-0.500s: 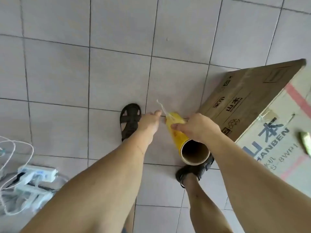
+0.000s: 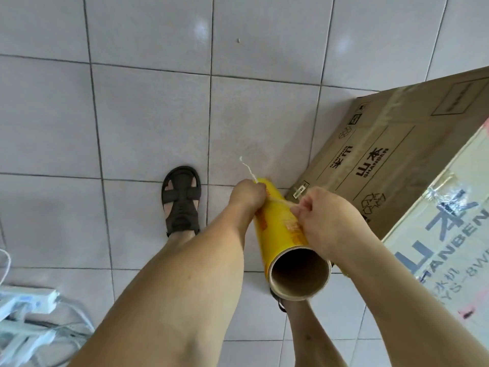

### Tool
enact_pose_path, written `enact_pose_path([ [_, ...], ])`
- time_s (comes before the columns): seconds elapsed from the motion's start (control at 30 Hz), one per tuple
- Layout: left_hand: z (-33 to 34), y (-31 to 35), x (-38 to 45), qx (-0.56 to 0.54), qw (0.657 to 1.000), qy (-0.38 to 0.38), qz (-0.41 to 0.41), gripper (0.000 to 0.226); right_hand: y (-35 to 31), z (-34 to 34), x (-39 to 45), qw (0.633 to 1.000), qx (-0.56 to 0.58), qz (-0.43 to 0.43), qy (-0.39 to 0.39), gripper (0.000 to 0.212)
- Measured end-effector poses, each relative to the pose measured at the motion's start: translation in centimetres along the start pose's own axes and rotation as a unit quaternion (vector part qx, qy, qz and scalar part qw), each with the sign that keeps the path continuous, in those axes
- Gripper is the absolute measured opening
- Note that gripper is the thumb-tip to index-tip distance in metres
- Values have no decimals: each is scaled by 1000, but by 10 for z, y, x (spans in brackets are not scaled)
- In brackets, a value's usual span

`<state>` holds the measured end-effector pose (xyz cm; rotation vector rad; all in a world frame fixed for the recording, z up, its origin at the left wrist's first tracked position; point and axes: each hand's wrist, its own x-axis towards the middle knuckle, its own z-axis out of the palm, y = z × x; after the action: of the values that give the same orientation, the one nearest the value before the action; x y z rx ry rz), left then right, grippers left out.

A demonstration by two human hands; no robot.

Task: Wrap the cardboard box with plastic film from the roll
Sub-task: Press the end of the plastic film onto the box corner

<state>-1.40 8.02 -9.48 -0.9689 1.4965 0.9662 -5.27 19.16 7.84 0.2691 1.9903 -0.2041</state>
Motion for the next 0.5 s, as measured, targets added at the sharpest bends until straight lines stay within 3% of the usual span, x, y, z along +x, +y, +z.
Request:
enact_pose_path([
  [0.13,28,-16,-10,82,996,3,23,39,12,14,-27,997,78,27,7,21],
  [0.27,56,-28,-26,15,1000,-2,12,37,21,21,-40,994,92,31,47,24],
  [0.37,62,-19,-17,-23,999,18,30,40,25,11,-34,998,14,4,66,22],
  [0.5,69,3,5,11,996,-11,84,36,32,-9,-19,980,-182,-56,60,15],
])
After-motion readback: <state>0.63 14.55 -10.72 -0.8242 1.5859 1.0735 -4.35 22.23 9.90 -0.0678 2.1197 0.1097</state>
